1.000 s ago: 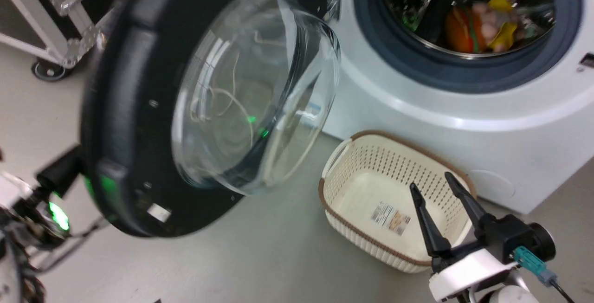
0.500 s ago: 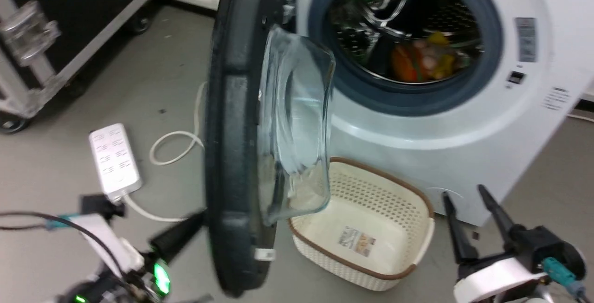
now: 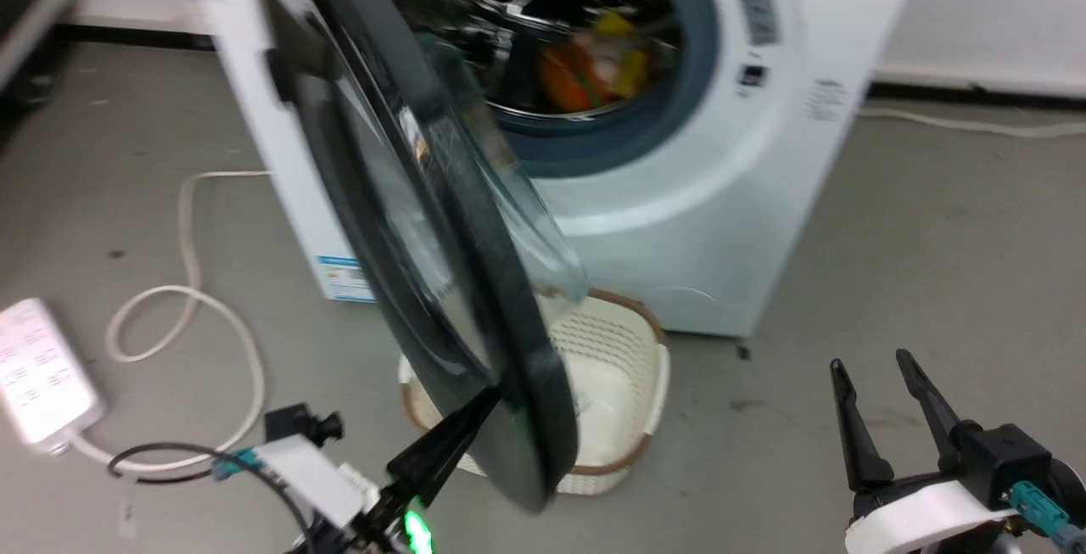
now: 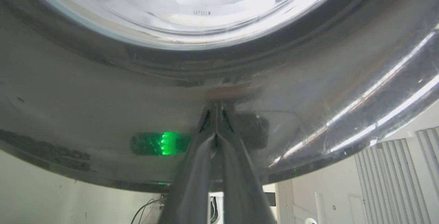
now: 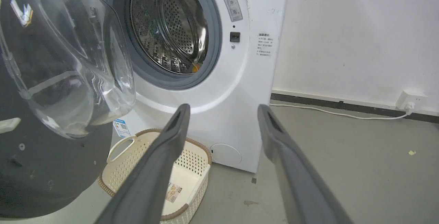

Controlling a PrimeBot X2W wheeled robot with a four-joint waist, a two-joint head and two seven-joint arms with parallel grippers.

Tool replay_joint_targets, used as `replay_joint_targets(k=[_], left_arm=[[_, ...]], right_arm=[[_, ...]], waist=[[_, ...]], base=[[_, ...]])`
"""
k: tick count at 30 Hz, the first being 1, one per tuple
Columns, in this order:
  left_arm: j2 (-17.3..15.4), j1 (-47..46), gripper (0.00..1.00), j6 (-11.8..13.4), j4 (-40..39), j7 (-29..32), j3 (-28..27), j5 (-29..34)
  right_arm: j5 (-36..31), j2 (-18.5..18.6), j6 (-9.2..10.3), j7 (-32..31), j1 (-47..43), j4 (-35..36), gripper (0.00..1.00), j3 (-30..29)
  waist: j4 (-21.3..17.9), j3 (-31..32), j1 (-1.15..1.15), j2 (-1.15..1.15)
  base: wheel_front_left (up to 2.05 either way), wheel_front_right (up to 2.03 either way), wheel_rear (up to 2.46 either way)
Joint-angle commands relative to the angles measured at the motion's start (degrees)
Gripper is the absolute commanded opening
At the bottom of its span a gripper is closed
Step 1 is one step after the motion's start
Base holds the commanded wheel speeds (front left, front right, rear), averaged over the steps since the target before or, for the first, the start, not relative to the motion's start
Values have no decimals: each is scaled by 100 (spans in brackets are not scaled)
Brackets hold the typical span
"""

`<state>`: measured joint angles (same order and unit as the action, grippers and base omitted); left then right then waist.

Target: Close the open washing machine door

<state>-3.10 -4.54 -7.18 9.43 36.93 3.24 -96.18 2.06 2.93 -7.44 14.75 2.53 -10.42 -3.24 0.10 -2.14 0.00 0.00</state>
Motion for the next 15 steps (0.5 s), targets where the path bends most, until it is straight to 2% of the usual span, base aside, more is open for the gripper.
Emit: replay_joint_targets(k=[1, 6, 7, 8, 10, 11, 15], left_arm=[[22, -190, 0, -28, -47, -194, 199, -155], [22, -524, 0, -29, -66, -632, 537, -364], [22, -762, 0, -29, -48, -884, 690, -480], [22, -762, 0, -29, -48, -884, 690, -480], [22, -1243, 0, -30, 92, -1386, 838, -486], [22, -1243, 0, -30, 92, -1386, 838, -486], [22, -1951, 0, -30, 417, -2010, 973, -479]], right_arm=[[-20, -4, -5, 25, -25, 19, 100, -31], [0, -4, -5, 25, 69, 34, 100, -112], [25, -5, -5, 25, 133, 39, 100, -123], [25, -5, -5, 25, 133, 39, 100, -123], [91, -5, -5, 25, 243, 40, 100, -85], [91, -5, -5, 25, 243, 40, 100, -85], [210, -5, -5, 25, 368, 12, 100, 32]], waist=[[-523, -317, 0, 0], [-903, -555, 0, 0], [-1090, -701, 0, 0], [-1090, -701, 0, 0], [-1360, -940, 0, 0], [-1360, -940, 0, 0], [-1713, -1228, 0, 0]], base=[[0, 0, 0], [0, 0, 0], [0, 0, 0], [0, 0, 0], [0, 0, 0], [0, 0, 0], [0, 0, 0]])
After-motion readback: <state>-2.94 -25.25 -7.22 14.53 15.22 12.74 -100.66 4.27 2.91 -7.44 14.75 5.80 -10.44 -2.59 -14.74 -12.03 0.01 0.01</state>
